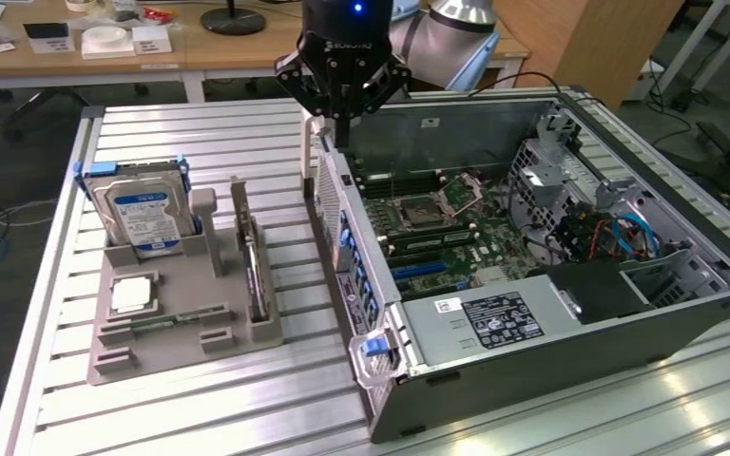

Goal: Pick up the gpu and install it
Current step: 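Reach for the gpu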

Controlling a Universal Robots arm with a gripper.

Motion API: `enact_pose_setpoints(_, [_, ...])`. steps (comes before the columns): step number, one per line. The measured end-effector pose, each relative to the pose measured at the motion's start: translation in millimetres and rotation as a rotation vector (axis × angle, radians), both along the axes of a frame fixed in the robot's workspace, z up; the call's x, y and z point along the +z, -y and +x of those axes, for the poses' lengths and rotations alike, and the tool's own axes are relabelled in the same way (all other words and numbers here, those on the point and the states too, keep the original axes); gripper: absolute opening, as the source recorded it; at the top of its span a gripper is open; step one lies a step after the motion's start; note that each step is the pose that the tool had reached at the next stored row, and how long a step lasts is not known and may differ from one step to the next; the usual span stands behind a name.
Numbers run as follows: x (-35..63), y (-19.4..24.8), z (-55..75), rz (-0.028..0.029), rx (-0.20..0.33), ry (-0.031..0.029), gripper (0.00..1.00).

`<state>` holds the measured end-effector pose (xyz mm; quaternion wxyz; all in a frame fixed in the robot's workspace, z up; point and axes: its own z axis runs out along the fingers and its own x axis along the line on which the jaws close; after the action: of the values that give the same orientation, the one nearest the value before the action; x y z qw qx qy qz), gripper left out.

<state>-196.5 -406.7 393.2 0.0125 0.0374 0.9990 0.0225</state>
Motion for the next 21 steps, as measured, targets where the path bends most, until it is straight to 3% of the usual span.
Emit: enact_pose_setpoints(21, [-0.1, 3.0, -8.3, 0.0, 0.0, 0.0, 0.11])
